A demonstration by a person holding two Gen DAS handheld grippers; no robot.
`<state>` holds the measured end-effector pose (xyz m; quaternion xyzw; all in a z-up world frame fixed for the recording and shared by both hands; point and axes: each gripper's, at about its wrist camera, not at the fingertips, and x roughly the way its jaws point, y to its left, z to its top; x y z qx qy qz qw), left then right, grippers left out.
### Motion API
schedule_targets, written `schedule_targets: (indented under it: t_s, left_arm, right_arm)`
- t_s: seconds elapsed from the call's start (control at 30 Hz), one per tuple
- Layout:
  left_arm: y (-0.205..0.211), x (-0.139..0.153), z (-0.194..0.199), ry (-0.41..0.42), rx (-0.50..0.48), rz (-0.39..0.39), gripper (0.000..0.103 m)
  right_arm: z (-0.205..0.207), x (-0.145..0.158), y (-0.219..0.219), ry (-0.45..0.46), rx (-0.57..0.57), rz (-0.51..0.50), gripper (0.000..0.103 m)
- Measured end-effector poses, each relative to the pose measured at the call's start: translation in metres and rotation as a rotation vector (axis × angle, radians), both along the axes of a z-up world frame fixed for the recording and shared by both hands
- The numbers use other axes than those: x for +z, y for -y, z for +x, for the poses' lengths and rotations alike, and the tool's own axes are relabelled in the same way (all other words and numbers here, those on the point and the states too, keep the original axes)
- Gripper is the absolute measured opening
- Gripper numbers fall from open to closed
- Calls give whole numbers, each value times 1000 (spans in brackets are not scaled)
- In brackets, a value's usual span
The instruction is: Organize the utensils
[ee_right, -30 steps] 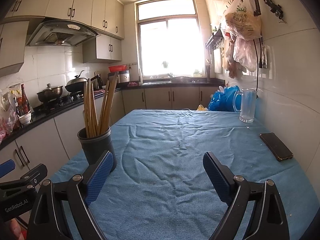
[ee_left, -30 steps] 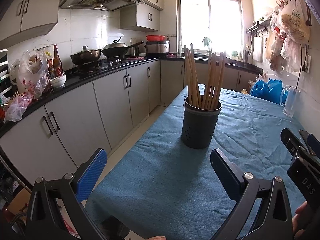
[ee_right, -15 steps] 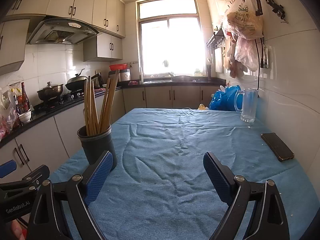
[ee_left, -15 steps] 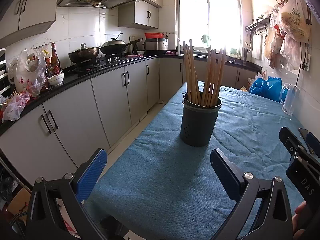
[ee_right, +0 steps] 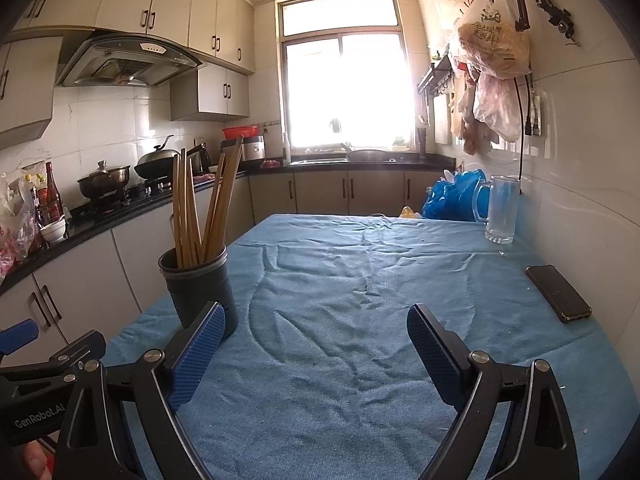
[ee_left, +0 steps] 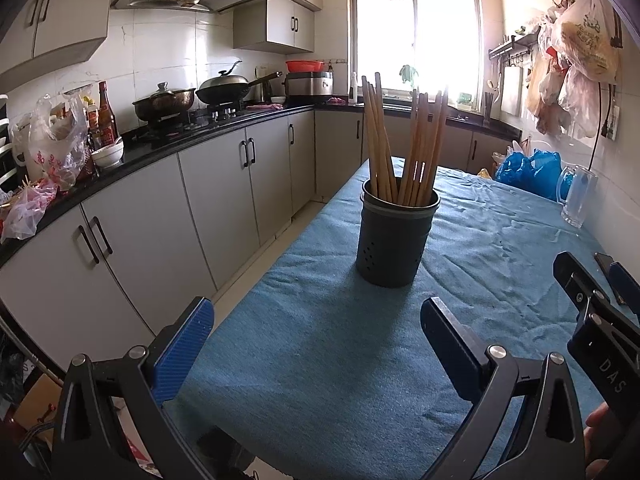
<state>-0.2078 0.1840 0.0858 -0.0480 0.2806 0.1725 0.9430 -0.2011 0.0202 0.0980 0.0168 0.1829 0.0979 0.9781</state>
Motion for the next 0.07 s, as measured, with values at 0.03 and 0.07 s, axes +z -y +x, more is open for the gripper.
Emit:
schedule_targets:
  t_s: [0.03,0.07]
  left_arm:
    - [0,0,0,0,1,3,102]
    - [1,0,0,0,0,6,102]
  right_arm:
    - [-1,0,0,1,0,0,95]
    - [-1,0,0,0,1,-1,96]
